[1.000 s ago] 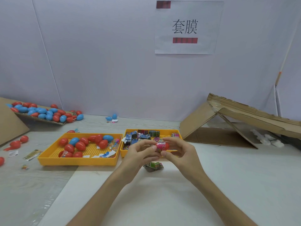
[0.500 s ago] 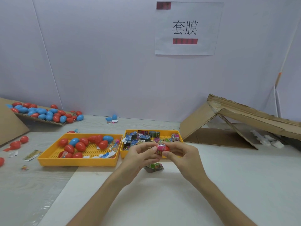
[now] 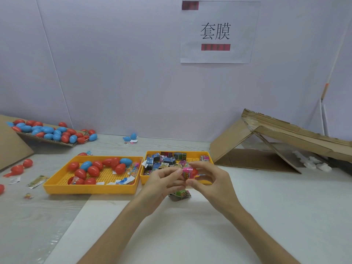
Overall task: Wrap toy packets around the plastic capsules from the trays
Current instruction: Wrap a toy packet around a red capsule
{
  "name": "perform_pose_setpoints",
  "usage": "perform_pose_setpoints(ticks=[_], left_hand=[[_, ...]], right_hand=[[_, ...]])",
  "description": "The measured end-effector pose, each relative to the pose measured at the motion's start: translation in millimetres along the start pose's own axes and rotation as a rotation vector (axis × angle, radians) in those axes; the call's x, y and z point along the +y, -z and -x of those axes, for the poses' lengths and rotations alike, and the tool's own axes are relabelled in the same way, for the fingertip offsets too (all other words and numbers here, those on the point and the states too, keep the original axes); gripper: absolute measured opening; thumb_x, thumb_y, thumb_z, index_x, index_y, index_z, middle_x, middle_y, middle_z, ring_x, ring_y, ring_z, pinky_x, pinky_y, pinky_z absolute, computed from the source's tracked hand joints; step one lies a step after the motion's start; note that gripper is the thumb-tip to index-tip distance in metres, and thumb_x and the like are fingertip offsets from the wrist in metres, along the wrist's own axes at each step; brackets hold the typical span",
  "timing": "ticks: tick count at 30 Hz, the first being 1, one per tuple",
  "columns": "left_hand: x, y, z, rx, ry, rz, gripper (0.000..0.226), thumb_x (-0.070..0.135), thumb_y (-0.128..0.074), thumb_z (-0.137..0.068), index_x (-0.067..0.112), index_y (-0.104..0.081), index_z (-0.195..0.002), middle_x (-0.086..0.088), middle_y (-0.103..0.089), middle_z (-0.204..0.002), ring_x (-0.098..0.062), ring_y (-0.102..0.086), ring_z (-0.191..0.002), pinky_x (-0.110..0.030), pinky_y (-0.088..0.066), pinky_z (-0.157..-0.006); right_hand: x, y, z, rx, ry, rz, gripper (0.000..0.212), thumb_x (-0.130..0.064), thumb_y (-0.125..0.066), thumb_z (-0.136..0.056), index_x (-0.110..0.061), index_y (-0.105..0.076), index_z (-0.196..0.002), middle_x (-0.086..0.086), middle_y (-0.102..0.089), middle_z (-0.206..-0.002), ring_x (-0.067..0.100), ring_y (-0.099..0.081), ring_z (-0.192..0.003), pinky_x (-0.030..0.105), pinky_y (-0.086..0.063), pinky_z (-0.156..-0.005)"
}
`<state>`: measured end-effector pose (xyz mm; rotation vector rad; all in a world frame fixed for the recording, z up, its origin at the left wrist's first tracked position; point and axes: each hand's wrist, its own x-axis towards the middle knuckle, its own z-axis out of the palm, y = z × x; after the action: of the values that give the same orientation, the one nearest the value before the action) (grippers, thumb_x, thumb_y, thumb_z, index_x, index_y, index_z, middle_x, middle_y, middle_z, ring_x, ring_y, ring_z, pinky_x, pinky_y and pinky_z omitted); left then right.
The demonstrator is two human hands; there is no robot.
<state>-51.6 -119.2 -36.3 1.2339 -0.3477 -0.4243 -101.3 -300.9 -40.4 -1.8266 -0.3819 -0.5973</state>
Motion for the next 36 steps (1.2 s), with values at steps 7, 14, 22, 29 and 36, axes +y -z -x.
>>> perform_pose_setpoints(ticks=[7, 14, 22, 29, 36], left_hand=[[-0.8, -1.6, 1.0, -0.006, -0.004, -0.003, 0.033, 0.026, -0.069, -0.088, 0.003, -0.07, -0.112, -0.022, -0.074, -0.106, -0.032, -0.074, -0.1, -0.025, -0.059, -0.077], [-1.7, -1.7, 1.5, 0.009, -0.014, 0.024, 0.031, 0.023, -0.07, -0.086, 0.004, -0.071, -0.11, -0.022, -0.074, -0.107, -0.032, -0.073, -0.1, -0.025, -0.059, -0.078], [-0.8, -0.4, 0.9, -0.001, -0.024, 0.056, 0.037, 0.025, -0.067, -0.091, -0.003, -0.067, -0.116, -0.026, -0.071, -0.111, -0.037, -0.071, -0.106, -0.031, -0.06, -0.084], [-1.5, -2.3, 1.6, -0.006, -0.025, -0.006, 0.033, 0.026, -0.07, -0.087, 0.001, -0.07, -0.109, -0.024, -0.074, -0.103, -0.031, -0.074, -0.095, -0.026, -0.059, -0.077], [-1.3, -2.2, 2.2, -0.029, -0.013, 0.019, 0.033, 0.024, -0.069, -0.088, 0.0, -0.069, -0.111, -0.024, -0.074, -0.104, -0.031, -0.074, -0.097, -0.026, -0.059, -0.078]], right_hand=[[4.1, 0.6, -0.2, 0.032, -0.015, 0.012, 0.031, -0.009, -0.082, -0.081, -0.021, -0.076, -0.109, -0.009, -0.076, -0.102, 0.014, -0.074, -0.095, 0.032, -0.061, -0.082], [3.2, -1.4, -0.1, 0.032, -0.033, -0.023, 0.039, -0.001, -0.078, -0.082, -0.03, -0.075, -0.108, -0.012, -0.076, -0.102, 0.01, -0.074, -0.093, 0.024, -0.059, -0.081], [2.1, -0.2, -2.5, -0.012, -0.076, -0.184, 0.052, -0.009, -0.082, -0.081, -0.024, -0.066, -0.128, -0.008, -0.072, -0.116, 0.016, -0.072, -0.105, 0.026, -0.059, -0.081], [4.7, -1.0, -3.0, 0.018, -0.109, -0.149, 0.027, -0.013, -0.082, -0.082, -0.023, -0.075, -0.105, -0.004, -0.077, -0.098, 0.018, -0.074, -0.091, 0.027, -0.058, -0.076], [6.9, -0.3, -2.4, 0.025, -0.123, -0.179, 0.02, -0.013, -0.084, -0.078, -0.019, -0.077, -0.096, 0.001, -0.077, -0.093, 0.02, -0.074, -0.088, 0.027, -0.058, -0.075]])
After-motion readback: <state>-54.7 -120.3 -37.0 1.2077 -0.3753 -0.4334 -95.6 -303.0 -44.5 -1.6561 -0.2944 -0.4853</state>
